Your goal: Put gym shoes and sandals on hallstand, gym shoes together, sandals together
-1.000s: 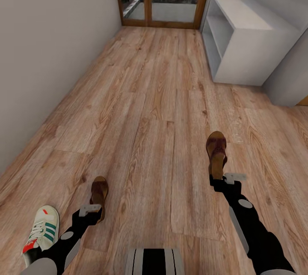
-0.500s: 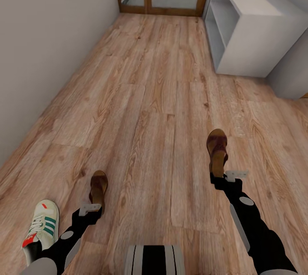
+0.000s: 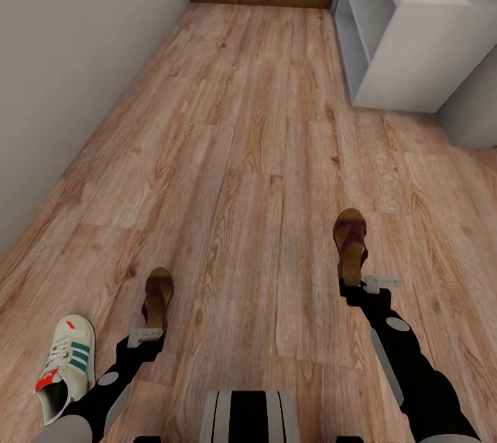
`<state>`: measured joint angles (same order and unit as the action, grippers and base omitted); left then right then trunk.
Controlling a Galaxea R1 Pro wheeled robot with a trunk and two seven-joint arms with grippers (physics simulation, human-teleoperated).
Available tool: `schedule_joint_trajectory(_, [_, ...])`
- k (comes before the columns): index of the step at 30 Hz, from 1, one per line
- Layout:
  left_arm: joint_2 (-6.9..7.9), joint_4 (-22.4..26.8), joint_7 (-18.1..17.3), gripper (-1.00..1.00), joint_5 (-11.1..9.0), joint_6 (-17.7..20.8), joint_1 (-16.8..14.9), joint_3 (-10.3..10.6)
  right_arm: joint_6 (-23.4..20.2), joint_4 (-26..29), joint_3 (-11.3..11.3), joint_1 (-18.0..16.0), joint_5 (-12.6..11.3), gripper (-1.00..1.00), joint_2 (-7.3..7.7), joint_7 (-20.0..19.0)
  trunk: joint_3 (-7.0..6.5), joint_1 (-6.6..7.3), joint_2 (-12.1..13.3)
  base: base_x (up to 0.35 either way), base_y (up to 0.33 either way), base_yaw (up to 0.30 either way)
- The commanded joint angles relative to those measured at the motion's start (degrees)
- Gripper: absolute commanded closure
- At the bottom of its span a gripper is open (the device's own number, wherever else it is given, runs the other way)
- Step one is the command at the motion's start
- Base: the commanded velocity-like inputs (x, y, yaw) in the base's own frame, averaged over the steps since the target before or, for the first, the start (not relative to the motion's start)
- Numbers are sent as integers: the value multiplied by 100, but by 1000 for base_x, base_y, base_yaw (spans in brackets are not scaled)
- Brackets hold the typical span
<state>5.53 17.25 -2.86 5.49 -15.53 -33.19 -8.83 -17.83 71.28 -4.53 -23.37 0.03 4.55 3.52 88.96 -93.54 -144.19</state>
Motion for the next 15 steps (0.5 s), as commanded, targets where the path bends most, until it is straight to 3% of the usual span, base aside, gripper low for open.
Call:
schedule_joint_trajectory(1, [-5,-3,-30,-100,57,-20,-3,-49,-37,9,5,-1,-20,100,2,26,9,1,-1,0,0,0])
schedule_joint_trajectory(9, [-16,-5,-30,-100,51,-20,-3,-49,-37,14,5,-1,-19,100,2,26,21,1,-1,0,0,0])
schedule_joint_trajectory(15, [-17,-7,-30,-100,49,-18,-3,-49,-37,15,9,-1,-20,100,2,26,111,-9,-7,0,0,0])
